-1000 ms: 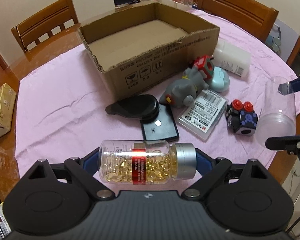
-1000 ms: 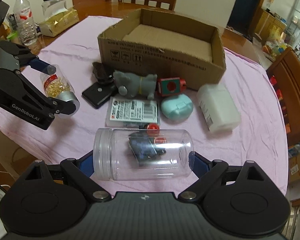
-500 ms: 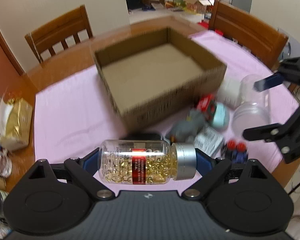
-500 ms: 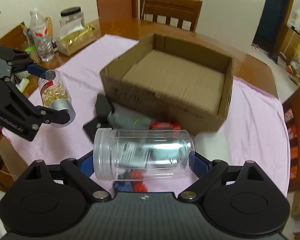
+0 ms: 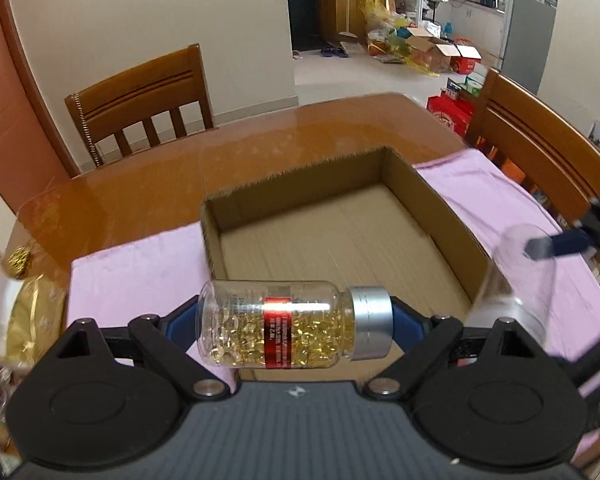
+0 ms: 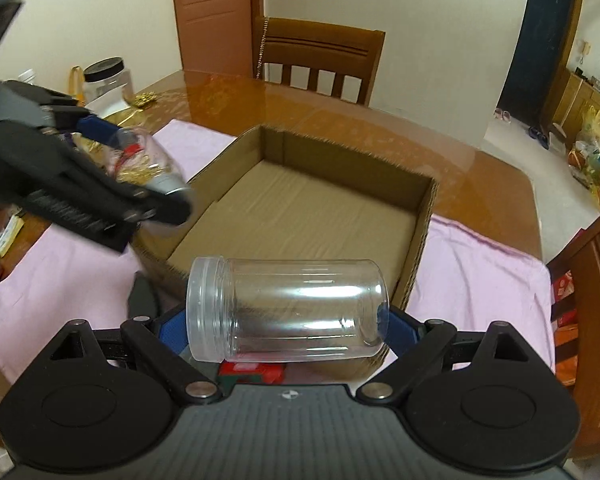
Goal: Organize rigid objects
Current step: 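Lower the bottle into the box and open the left tool while the right tool releases the jar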
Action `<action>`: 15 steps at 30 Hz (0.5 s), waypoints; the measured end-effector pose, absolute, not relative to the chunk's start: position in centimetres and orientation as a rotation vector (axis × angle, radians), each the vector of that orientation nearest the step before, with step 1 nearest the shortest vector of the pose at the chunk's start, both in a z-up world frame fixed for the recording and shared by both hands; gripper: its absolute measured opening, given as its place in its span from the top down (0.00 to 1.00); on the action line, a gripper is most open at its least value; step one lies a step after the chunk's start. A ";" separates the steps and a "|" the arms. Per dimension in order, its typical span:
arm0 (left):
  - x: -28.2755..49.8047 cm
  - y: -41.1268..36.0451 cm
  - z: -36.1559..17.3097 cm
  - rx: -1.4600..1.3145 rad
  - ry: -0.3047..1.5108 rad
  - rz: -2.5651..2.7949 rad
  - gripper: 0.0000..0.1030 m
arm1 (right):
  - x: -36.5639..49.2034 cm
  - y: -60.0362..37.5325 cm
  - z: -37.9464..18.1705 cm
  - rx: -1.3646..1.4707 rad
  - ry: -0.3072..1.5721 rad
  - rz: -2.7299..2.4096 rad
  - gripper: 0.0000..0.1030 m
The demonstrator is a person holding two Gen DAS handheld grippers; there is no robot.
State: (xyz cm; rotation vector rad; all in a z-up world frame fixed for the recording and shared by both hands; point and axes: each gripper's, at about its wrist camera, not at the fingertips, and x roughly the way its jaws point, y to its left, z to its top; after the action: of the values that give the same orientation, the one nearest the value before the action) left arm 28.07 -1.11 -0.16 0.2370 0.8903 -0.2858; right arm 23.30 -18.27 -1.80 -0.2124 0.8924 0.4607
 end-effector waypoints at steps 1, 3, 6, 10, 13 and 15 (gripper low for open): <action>29.0 -1.3 -0.5 0.234 0.895 -0.278 0.10 | 23.9 -18.3 -1.7 -0.212 0.889 0.456 0.07; 30.4 -1.7 -1.4 0.233 0.912 -0.268 0.10 | 24.6 -18.5 -1.7 -0.212 0.882 0.451 0.07; 32.5 -2.2 -2.8 0.237 0.937 -0.255 0.10 | 25.6 -18.5 -1.7 -0.210 0.880 0.439 0.07; 34.7 -2.6 -5.0 0.241 0.977 -0.227 0.10 | 26.7 -18.7 -2.1 -0.204 0.898 0.421 0.07; 35.8 -2.8 -6.4 0.235 0.996 -0.211 0.10 | 27.3 -18.8 -2.4 -0.188 0.907 0.419 0.07; 36.6 -2.8 -7.1 0.225 1.008 -0.197 0.10 | 27.8 -18.8 -2.6 -0.187 0.915 0.414 0.07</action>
State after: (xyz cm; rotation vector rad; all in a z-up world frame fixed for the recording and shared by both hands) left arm 36.57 -2.81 -7.06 0.2249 1.0083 -0.1973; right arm 27.77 -18.79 -2.59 -0.1868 0.9145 0.4144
